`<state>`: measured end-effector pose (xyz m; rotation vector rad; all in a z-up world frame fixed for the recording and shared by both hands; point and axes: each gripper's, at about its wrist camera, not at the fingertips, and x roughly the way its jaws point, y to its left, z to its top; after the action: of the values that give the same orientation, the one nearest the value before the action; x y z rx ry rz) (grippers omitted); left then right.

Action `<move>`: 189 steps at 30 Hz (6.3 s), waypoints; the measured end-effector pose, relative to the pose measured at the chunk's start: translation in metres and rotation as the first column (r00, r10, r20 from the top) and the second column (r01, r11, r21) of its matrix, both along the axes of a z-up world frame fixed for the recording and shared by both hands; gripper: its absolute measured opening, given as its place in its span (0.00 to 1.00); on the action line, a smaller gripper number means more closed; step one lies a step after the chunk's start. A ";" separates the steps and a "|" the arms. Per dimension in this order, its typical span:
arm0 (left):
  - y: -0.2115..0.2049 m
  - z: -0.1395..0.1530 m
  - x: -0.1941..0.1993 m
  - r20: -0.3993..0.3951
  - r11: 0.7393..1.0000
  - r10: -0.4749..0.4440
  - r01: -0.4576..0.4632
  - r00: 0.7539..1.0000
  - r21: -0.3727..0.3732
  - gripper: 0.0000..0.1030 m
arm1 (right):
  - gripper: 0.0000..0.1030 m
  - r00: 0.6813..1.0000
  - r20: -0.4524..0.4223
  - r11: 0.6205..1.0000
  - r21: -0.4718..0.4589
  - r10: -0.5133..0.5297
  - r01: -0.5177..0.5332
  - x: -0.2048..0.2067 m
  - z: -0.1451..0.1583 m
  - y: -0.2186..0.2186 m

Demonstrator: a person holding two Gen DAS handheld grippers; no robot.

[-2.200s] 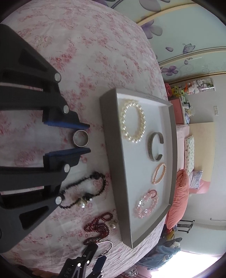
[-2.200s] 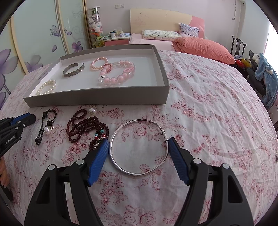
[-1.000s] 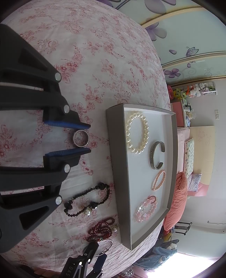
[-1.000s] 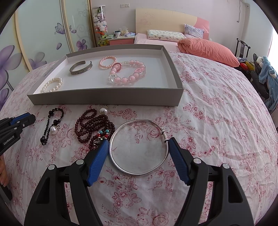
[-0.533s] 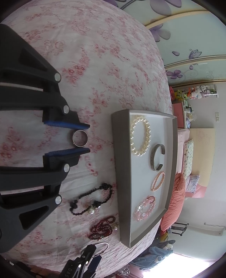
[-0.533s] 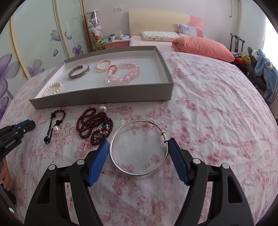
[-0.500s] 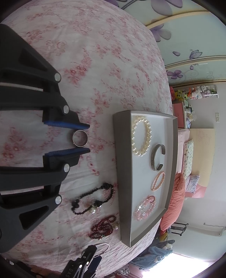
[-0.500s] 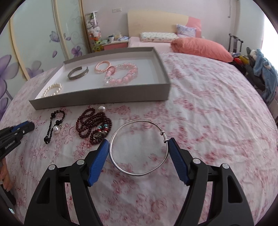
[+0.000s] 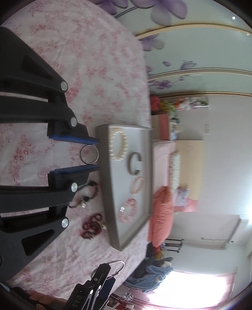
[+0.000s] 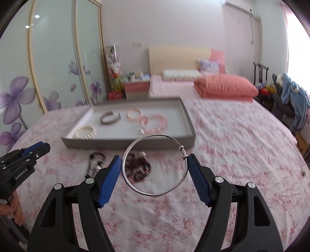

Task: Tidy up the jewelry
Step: 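Carry the bangle into the tray with the right gripper while the left drops the ring there, then grasp the dark red bead necklace with the right gripper while the left grasps the black bead bracelet, then lift the red beads with the right gripper while the left lifts the black beads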

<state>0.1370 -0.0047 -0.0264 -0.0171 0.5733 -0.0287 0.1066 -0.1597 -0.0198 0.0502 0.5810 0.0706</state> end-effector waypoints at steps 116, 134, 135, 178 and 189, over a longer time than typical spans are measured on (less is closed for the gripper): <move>0.003 -0.024 0.044 -0.171 0.991 -0.092 0.074 0.981 -0.108 0.49 | 0.10 0.945 -0.301 0.990 -0.027 0.127 -0.141 0.058 -0.060 0.020; -0.076 -0.059 0.058 -0.299 0.972 -0.214 0.233 0.930 0.028 0.52 | 0.09 0.952 -0.297 0.996 -0.074 -0.071 0.051 0.051 -0.060 -0.031; -0.078 -0.062 0.062 -0.318 0.972 -0.209 0.232 0.925 0.036 0.44 | 0.09 0.952 -0.298 0.996 -0.070 -0.070 0.052 0.051 -0.060 -0.031; -0.004 -0.062 0.063 -0.322 0.998 -0.050 0.062 0.946 0.027 0.10 | 0.10 0.954 -0.301 0.999 -0.037 0.002 -0.014 0.057 -0.059 -0.021; -0.004 -0.062 0.063 -0.321 0.998 -0.051 0.062 0.946 0.025 0.11 | 0.10 0.954 -0.301 0.999 -0.037 0.002 -0.014 0.057 -0.059 -0.022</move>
<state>0.2003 -0.0088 -0.0879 0.0295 0.9007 -0.0725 0.1637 -0.1820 -0.0786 0.0212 0.8882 0.0597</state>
